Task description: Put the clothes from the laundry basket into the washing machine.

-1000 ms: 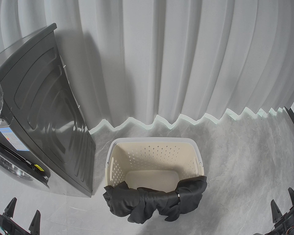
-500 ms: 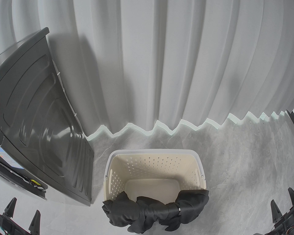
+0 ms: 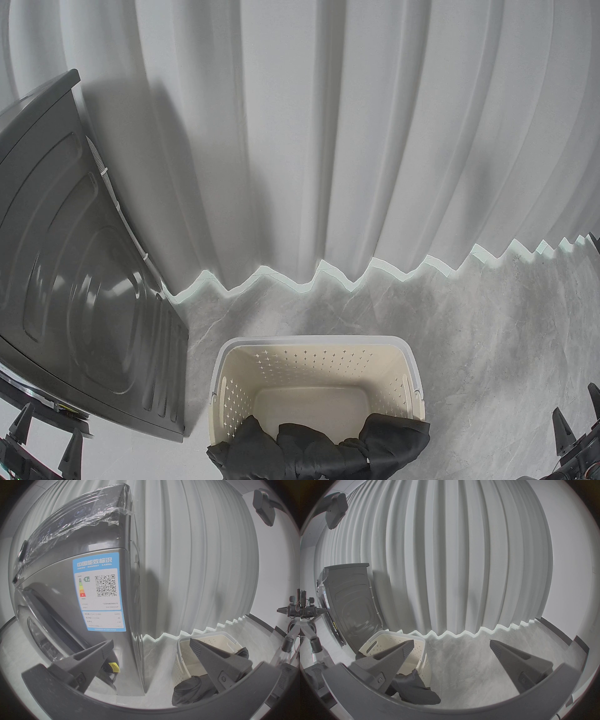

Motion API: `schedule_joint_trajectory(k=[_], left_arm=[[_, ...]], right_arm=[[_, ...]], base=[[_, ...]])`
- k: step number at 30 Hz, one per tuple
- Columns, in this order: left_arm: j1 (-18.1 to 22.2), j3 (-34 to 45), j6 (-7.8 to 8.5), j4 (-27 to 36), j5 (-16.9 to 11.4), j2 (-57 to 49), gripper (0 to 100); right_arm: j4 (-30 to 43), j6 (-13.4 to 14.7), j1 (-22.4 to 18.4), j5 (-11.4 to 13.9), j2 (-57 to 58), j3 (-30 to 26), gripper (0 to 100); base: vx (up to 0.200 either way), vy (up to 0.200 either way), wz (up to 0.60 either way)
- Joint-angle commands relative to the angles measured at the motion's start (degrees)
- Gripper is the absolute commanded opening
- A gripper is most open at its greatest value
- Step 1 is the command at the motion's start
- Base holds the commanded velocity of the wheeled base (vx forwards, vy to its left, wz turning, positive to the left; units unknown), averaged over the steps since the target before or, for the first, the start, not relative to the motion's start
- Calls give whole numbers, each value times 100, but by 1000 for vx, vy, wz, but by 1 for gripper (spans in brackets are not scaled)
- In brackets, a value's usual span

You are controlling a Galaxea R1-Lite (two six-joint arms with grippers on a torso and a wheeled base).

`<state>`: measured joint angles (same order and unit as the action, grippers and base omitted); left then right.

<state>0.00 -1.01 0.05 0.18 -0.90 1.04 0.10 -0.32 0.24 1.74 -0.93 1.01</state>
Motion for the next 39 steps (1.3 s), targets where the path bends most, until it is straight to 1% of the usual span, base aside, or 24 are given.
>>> schedule_joint_trajectory(k=[1,9,21,30,39], left_arm=[[0,92,-5,-1,2,-104,100],[0,92,-5,-9,2,-104,100],[0,92,-5,-9,2,-104,100],[0,92,-14,-9,11,-104,100],[0,92,-14,-9,11,-104,100]], right_arm=[[-1,-3,2,1,93,-101,100],[-1,-3,2,1,93,-101,100],[-1,-3,2,1,93,-101,100],[-1,-3,2,1,93,-101,100],[-1,-3,2,1,93,-101,100]], base=[[0,-200,0],[0,-200,0],[0,0,0],[200,0,0],[0,0,0]])
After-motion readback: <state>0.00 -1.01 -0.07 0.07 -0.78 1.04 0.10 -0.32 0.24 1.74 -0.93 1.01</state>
